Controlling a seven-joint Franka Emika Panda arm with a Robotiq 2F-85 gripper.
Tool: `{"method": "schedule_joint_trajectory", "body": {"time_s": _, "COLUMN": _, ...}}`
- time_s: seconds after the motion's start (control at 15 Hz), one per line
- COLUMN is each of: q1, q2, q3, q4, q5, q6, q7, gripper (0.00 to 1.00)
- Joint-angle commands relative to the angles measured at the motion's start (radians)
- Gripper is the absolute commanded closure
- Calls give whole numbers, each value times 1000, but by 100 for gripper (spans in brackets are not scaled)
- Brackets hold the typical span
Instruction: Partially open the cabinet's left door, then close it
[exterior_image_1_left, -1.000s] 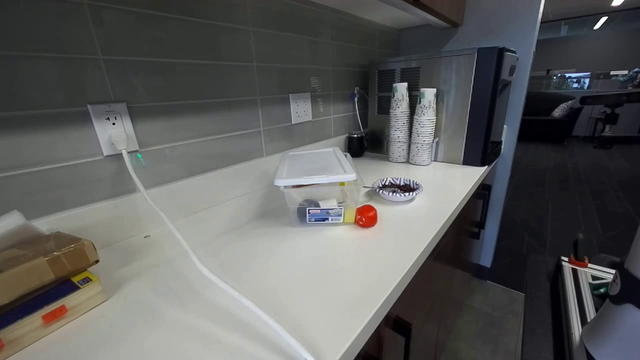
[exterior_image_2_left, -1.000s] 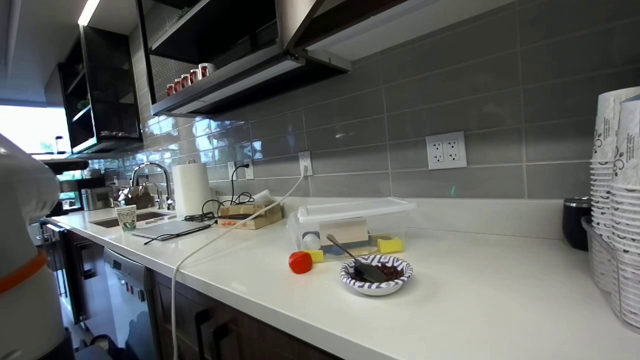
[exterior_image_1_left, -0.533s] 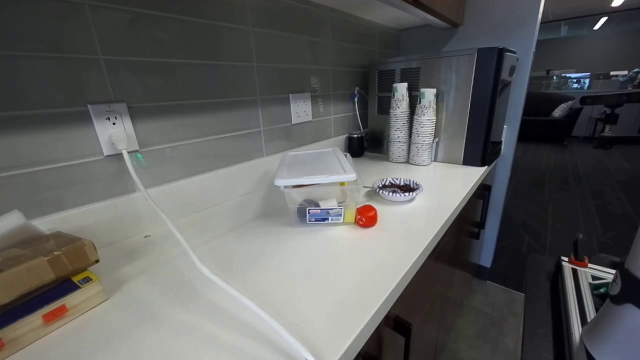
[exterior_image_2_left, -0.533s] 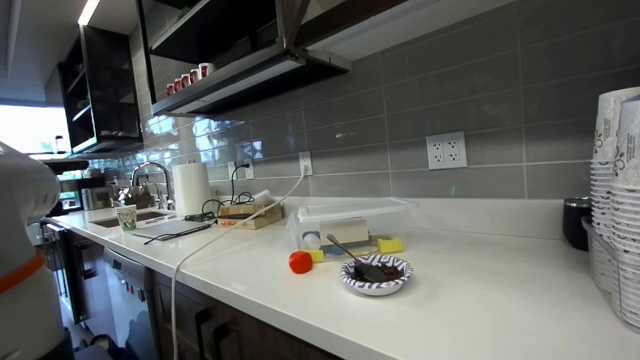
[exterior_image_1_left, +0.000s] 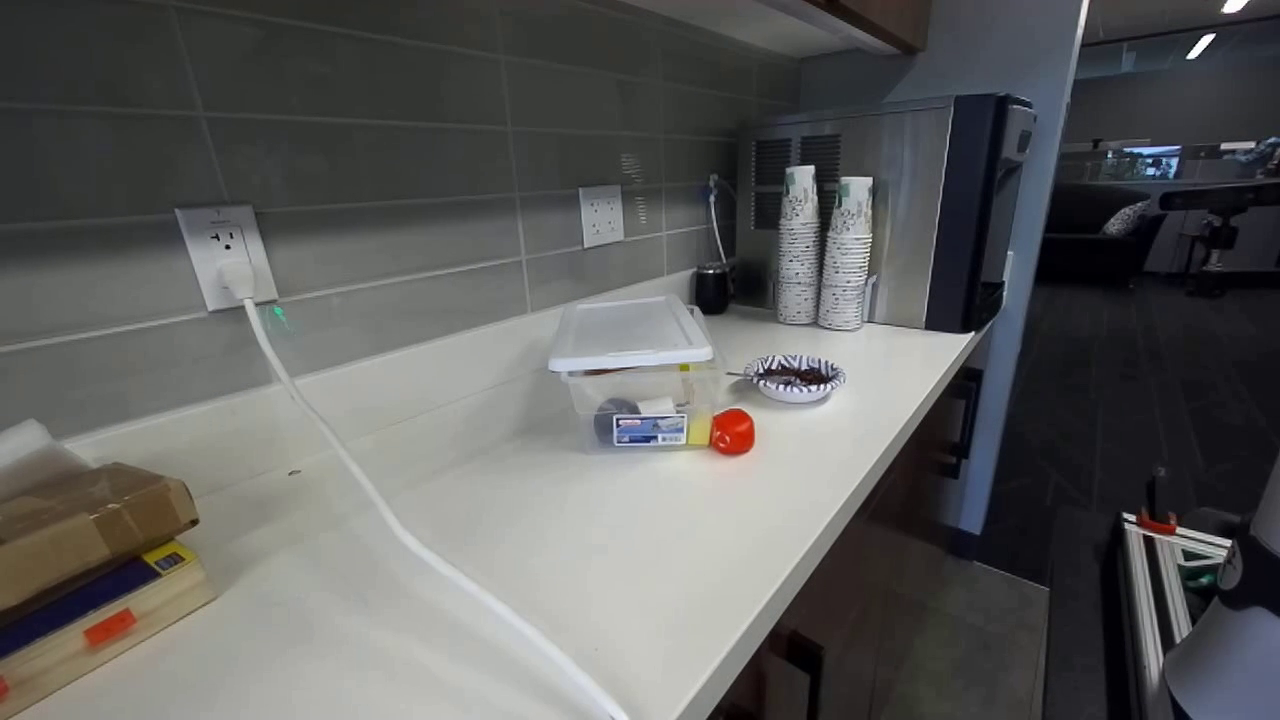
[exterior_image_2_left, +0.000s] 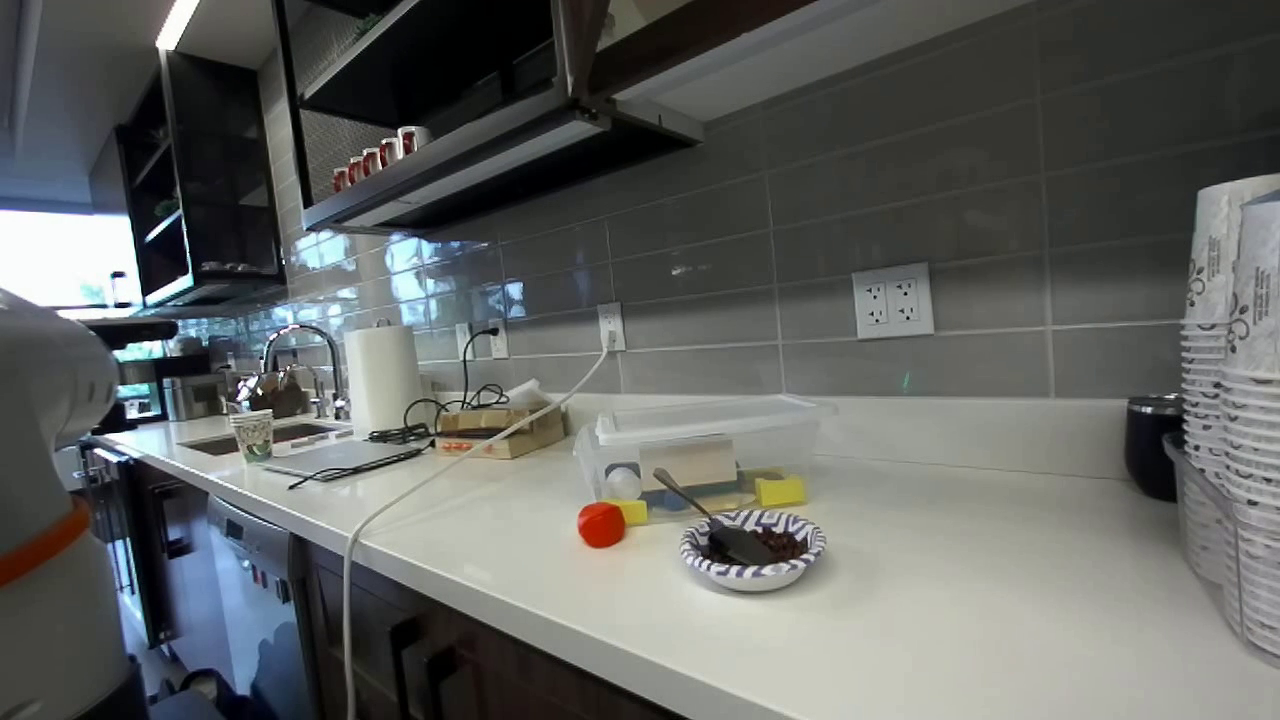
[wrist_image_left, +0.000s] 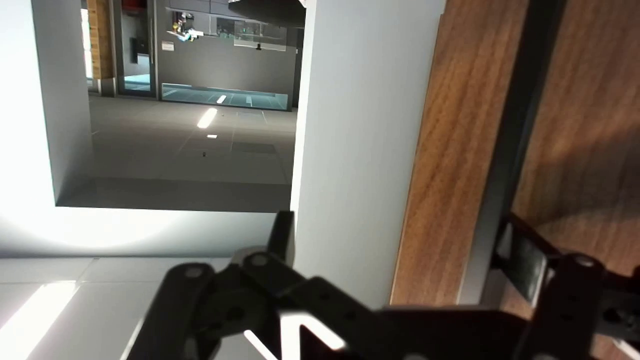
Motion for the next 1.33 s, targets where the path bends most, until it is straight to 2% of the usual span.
{"method": "schedule_joint_trajectory", "body": {"time_s": 0.0, "q1": 29, "q2": -22, "q3": 5, "q4": -17, "q5": -43, "q6": -22, "q7": 24, "gripper": 0}}
{"method": "schedule_joint_trajectory", "body": {"time_s": 1.27, "q1": 88, "q2": 10, "q3": -31, "q4": -41, "q5": -38, "q6": -7, "q7": 50, "gripper": 0}}
